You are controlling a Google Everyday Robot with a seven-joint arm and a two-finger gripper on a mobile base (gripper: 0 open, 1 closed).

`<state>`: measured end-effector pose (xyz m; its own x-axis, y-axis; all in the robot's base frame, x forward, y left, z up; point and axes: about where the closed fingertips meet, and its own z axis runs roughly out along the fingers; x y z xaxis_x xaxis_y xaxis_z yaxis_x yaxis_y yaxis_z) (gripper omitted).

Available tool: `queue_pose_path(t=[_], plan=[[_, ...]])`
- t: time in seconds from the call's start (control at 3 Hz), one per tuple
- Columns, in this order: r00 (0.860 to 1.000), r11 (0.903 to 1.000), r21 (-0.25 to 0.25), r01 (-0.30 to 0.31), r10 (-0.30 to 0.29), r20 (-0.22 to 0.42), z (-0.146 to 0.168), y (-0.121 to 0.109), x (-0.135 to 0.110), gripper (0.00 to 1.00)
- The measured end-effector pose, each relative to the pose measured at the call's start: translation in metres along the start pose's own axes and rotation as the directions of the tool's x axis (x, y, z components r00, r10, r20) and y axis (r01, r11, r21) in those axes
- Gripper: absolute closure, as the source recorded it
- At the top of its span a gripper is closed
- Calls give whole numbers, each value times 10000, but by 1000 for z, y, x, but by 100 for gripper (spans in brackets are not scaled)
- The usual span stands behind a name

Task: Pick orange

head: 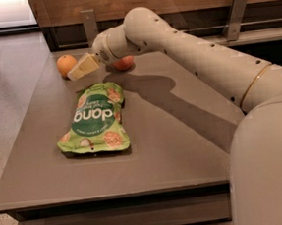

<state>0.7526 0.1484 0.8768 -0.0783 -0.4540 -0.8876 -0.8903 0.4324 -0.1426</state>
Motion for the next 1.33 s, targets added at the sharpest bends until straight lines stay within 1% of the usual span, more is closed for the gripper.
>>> queue_pose_path(t=[0.33,0.67,1.0,1.33], plan=[[9982,9989,-473,-26,54,601,39,1,2,0],[9964,9976,-690,-45,103,839,54,2,2,0],[9968,9942,-1062,-153,234,759,75,11,0,0],[9969,9901,-1331,-436,519,596,94,24,1,21]])
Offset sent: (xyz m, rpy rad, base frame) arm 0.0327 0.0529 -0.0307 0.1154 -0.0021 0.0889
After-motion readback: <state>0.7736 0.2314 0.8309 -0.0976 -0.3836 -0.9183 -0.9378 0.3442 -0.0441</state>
